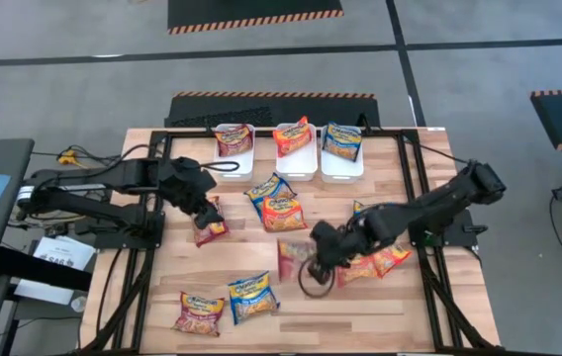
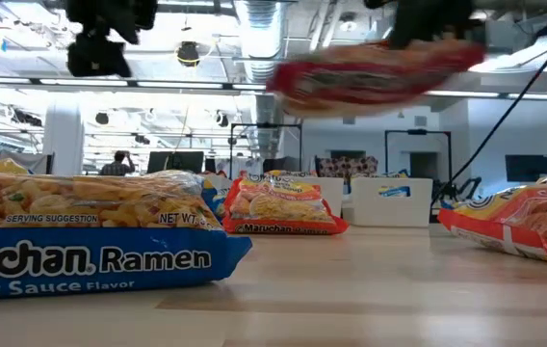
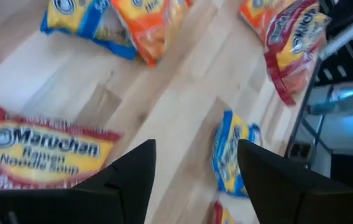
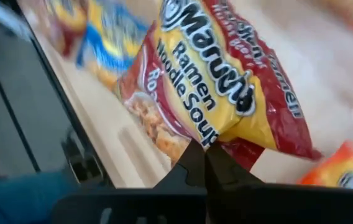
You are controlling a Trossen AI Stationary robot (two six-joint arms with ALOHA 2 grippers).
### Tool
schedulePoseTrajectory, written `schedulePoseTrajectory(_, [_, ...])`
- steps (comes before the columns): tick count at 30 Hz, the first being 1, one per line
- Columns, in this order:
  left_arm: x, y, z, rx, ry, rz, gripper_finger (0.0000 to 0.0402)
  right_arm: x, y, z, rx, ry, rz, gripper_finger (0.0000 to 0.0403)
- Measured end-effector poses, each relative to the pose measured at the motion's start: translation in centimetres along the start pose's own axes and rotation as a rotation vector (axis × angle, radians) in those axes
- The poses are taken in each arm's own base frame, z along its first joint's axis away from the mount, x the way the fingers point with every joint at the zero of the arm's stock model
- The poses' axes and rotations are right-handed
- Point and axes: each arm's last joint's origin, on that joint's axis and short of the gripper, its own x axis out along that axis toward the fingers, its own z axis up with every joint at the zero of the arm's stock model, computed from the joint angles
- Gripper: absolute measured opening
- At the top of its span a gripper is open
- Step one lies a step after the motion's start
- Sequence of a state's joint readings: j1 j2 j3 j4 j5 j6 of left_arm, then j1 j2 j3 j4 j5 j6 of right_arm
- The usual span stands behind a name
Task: Sort Maruchan noodles
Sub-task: Put the red noodle pack into the left white bin
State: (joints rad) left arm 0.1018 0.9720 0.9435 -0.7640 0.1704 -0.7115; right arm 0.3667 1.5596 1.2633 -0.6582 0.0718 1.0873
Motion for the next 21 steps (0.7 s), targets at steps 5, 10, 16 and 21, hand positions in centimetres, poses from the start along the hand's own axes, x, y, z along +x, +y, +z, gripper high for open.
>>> schedulePoseTrajectory(5, [1.5,-0.8,1.5,-0.017,-0.068,-0.070,0.0215,-2.6,-1.1,2.4,0.007,-0.101,0.030,0.0000])
schedulePoseTrajectory(10, [2.7,-1.7,3.5,-0.073,-0.162,-0.200,0.0216,-5.0,-2.2,4.4,0.007,-0.194,0.060,0.0000])
schedulePoseTrajectory(16, [3.4,-1.8,5.6,-0.097,-0.261,-0.296,0.0216,-7.1,-3.6,6.2,0.003,-0.296,0.062,0.0001])
schedulePoseTrajectory(21, [3.5,-1.4,6.9,-0.109,-0.327,-0.338,0.0216,-8.2,-4.1,7.3,-0.037,-0.369,0.088,0.0001])
